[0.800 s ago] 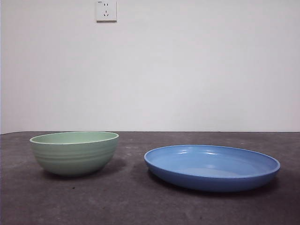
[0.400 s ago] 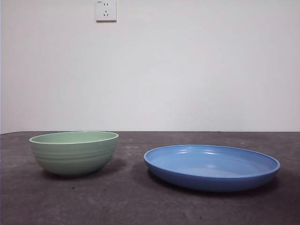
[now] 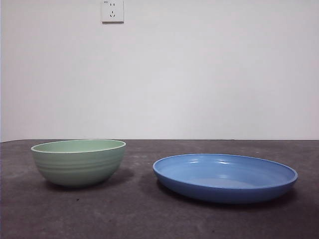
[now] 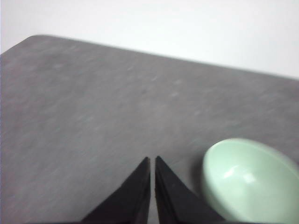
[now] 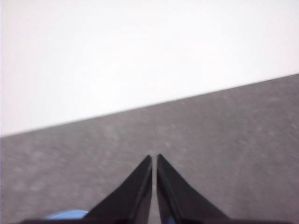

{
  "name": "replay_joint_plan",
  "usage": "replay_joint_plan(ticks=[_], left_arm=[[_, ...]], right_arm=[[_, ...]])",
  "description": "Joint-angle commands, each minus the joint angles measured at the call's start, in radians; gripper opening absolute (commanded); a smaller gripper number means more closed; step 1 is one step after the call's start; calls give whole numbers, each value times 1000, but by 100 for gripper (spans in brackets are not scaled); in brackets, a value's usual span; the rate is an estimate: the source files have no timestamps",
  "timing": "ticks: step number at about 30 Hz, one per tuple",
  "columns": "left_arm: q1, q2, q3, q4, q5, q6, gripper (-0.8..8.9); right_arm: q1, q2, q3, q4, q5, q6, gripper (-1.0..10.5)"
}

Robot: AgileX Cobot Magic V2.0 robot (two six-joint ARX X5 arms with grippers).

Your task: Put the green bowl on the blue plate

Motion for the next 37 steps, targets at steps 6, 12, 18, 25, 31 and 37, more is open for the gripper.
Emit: replay_joint_plan(ticks=[6, 12, 18, 25, 31, 37], left_arm=[[-28, 171, 256, -86, 98, -56, 17], [-33, 330, 495, -215, 205, -56, 17], [-33, 491, 709, -367, 409, -53, 18], [-39, 634, 882, -584, 588, 25, 19], [-57, 710, 935, -711, 611, 118, 19], [-59, 719, 935, -713, 611, 169, 27]], right_arm=[[2, 178, 245, -145, -204, 74, 14], [2, 341, 445, -298, -367, 57, 14], [2, 499, 643, -488, -496, -19, 14], [2, 637, 815, -724, -587, -182, 14], [2, 701, 852, -788, -646, -248, 14], [2, 719, 852, -795, -636, -259, 14]])
